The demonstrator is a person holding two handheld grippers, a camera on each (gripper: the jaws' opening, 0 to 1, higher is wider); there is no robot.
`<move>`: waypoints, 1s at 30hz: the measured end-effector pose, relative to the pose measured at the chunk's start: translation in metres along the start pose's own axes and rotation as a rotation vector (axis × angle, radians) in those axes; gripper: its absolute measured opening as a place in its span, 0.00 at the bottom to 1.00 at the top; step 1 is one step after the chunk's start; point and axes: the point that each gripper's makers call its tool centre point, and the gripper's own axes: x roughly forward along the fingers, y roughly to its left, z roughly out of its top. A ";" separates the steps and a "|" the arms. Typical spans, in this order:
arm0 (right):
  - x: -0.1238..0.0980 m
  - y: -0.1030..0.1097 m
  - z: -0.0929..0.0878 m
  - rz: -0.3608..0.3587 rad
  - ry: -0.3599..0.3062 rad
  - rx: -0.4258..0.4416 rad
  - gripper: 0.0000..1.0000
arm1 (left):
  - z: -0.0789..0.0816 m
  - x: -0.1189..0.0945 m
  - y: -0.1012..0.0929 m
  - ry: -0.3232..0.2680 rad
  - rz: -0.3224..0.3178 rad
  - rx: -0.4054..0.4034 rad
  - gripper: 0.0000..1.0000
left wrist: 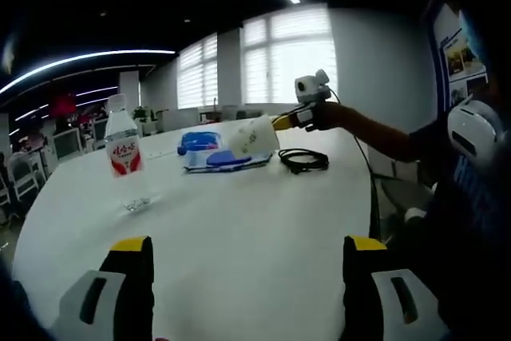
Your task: Arrange the tabletop items into an orderly group along one side of the table until the central work area is clear of visible clutter.
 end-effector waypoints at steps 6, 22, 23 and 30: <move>0.004 0.005 0.004 0.014 0.013 -0.004 0.00 | 0.000 -0.003 0.000 -0.002 0.005 0.006 0.99; 0.010 0.010 0.012 0.039 0.024 0.040 0.00 | 0.003 -0.002 -0.002 -0.004 0.011 0.017 0.98; 0.010 0.008 0.013 0.038 0.024 0.040 0.00 | 0.003 -0.003 -0.003 -0.004 0.010 0.018 0.98; 0.017 0.016 0.015 0.046 0.058 0.035 0.00 | 0.004 -0.004 -0.006 0.003 0.020 0.042 0.98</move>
